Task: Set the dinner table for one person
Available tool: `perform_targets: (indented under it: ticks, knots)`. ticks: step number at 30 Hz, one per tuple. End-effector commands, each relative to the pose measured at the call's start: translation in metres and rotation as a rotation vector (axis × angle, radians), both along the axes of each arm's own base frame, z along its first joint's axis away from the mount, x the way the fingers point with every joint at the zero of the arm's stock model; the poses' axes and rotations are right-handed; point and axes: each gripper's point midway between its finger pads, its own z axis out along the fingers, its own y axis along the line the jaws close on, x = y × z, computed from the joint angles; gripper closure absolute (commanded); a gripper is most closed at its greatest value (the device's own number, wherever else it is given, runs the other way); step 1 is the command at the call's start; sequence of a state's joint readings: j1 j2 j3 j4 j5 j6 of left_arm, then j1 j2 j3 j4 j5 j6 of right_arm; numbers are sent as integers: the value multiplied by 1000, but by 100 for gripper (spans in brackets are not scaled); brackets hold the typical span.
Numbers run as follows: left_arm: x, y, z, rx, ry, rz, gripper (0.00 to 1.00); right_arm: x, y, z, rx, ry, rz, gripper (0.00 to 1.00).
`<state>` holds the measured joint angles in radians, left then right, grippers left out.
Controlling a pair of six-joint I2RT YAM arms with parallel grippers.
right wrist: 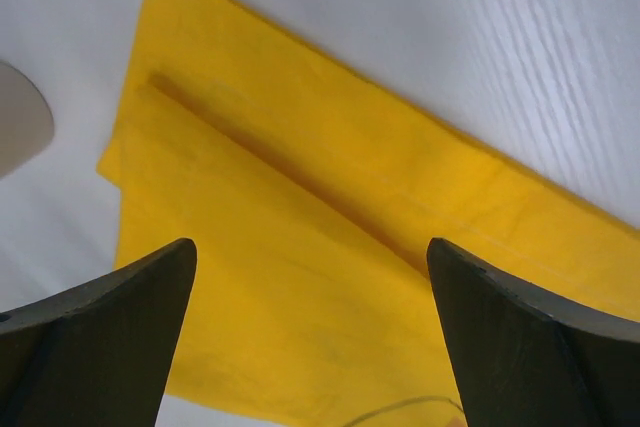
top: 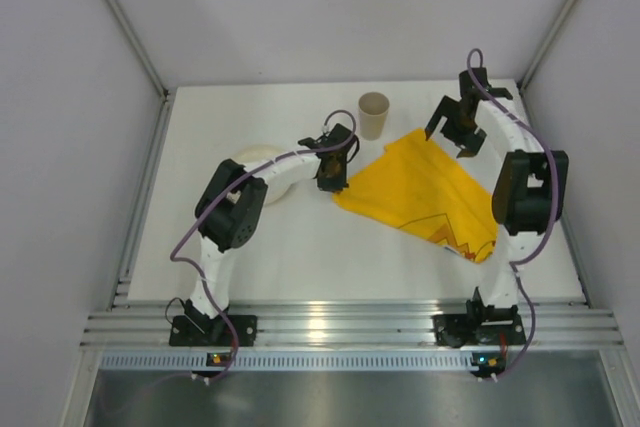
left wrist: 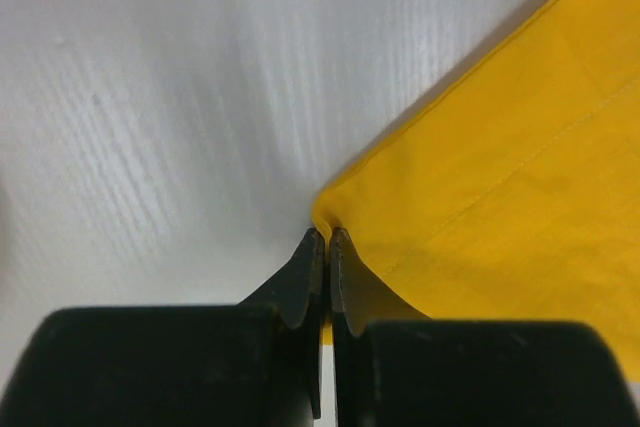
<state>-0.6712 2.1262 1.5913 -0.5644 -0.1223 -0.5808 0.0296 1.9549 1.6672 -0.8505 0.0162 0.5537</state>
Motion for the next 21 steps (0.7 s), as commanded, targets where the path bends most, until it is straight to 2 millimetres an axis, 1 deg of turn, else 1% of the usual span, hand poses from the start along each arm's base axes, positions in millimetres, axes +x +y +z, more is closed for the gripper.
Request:
perform_targets:
  ticks: [1,2,3,4,5,6,7,8,9,10,11,12,14,15,16,18,19,20,21]
  knots:
    - [-18,30,10,44,31,-10,100,47,10,-8,75,-64,12,0]
    - [-18,36,21,48,17,-14,100,62,14,-1,93,-96,17,0]
    - [-20,42,22,57,21,-12,100,69,15,-4,99,-98,10,0]
    - [-19,50,25,65,23,-4,100,74,18,-21,97,-69,12,0]
    - [-21,55,28,72,28,-5,100,87,17,-15,82,-98,4,0]
    - [-20,58,29,80,28,-13,100,92,18,-31,78,-74,-4,0]
    - [-18,63,30,84,29,-9,100,96,21,-33,80,-75,2,0]
    - [-18,66,29,87,33,-11,100,105,24,-30,86,-97,3,1]
    - [-17,67,29,90,37,-18,100,108,29,-42,95,-78,11,1]
    - [-15,68,29,89,38,-18,100,115,38,-38,98,-100,28,1]
    - [-15,68,28,91,42,-20,100,117,45,-41,108,-99,43,2]
    - [-13,67,27,92,45,-20,100,118,52,-51,117,-84,56,3]
    - [-11,65,25,92,55,-23,100,118,76,-55,156,-78,105,4]
    - [-7,62,29,80,46,-22,100,115,86,-61,165,-69,131,4]
    - [-6,60,25,83,56,-25,100,110,102,-62,169,-59,165,5]
    - [-1,55,28,69,51,-31,100,99,118,-67,171,-36,211,5]
    - [0,54,24,72,58,-30,100,92,130,-69,171,-27,237,5]
    - [1,53,23,72,60,-34,100,77,132,-82,167,17,241,5]
    - [4,51,24,70,56,-35,100,75,134,-77,164,5,242,5]
